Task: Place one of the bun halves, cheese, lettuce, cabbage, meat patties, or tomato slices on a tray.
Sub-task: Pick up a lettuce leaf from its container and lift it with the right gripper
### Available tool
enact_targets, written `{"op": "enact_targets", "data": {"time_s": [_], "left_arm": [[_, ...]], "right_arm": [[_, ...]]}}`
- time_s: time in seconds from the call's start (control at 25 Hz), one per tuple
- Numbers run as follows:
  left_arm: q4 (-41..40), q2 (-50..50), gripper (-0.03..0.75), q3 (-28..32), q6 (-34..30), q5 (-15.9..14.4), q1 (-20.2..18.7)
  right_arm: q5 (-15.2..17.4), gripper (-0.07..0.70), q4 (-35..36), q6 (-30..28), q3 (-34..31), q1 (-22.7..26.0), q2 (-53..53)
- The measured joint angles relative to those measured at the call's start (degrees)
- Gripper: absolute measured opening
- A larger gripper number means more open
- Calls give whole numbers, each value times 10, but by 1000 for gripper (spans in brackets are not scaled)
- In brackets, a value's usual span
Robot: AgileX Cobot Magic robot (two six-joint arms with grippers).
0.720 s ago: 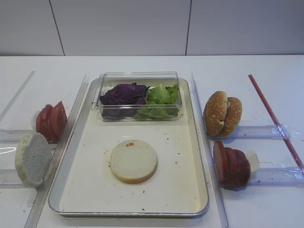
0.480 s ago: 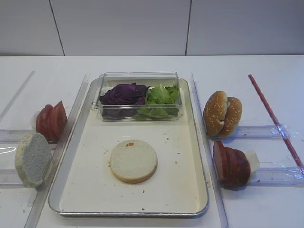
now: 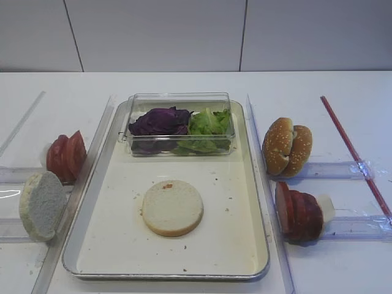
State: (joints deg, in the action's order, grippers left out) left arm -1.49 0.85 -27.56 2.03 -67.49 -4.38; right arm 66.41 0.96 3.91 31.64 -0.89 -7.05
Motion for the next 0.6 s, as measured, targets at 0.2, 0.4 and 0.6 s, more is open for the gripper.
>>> {"op": "enact_targets", "data": {"time_s": [0.2,0.4,0.6], "left_arm": [[0,0,316,0,0,0,0],[0,0,316,0,0,0,0],[0,0,316,0,0,0,0]], "right_arm": [[29,499,42,2,90,0,-113],[61,506,68,3,216,0,-248],[63,508,86,4,323,-12,-388]]}}
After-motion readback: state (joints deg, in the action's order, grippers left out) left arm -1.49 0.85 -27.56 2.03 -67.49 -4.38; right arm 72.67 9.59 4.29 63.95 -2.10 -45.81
